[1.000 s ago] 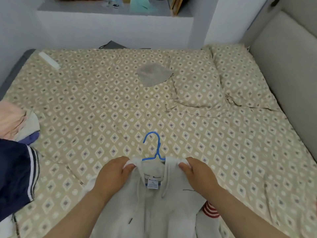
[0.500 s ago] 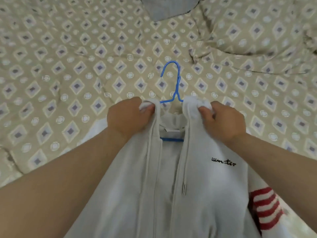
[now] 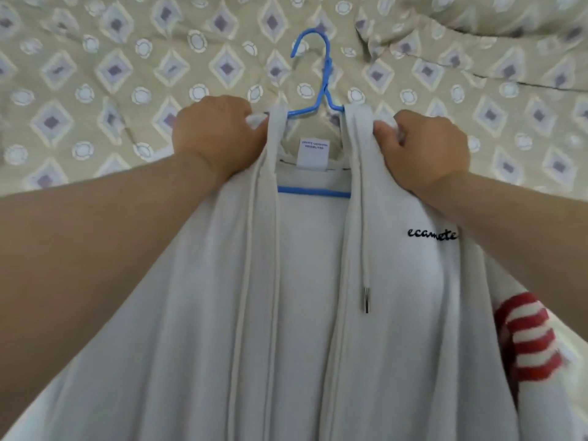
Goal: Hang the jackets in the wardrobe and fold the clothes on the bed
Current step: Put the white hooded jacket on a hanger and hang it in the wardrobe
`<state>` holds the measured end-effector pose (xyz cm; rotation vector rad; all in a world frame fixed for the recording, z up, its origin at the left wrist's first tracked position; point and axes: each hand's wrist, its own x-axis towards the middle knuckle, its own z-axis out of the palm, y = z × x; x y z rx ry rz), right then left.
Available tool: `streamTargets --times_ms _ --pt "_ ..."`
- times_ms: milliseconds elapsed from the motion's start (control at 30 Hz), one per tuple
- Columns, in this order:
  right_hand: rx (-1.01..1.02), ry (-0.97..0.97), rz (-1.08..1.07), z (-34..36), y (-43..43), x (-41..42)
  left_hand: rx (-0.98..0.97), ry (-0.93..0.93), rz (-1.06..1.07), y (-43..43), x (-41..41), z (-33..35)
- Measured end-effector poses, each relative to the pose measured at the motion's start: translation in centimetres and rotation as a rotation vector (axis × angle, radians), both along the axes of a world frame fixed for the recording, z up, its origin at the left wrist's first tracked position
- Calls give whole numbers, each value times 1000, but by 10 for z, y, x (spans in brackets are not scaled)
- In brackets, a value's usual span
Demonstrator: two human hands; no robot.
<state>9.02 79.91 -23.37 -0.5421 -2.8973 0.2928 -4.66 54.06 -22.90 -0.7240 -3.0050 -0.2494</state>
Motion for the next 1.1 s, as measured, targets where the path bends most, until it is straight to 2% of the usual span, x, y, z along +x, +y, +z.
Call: streamTargets --times_ms 367,500,633,700,800,833,900,967,1100 --pt "107 -131 16 4 -3 -1 -74 -98 46 4 1 6" --pt "28 -173 26 18 -23 14 -129 -182 13 4 -1 20" --pt "24 -41 117 31 -51 82 16 -429 35 -9 10 35" --pt "-14 8 150 32 -70 125 133 -369 53 -20 30 43" --pt "-97 -73 151 33 -96 187 338 -14 -31 -49 101 52" --pt "-122 -131 160 35 -103 208 385 36 -61 -61 135 54" --pt "-129 -199 202 38 -121 249 390 -16 -106 -86 213 49" --pt "-143 -217 256 38 -143 291 344 -155 -122 -114 294 41" --pt "-172 -250 334 32 -182 363 121 -308 -238 -167 403 28"
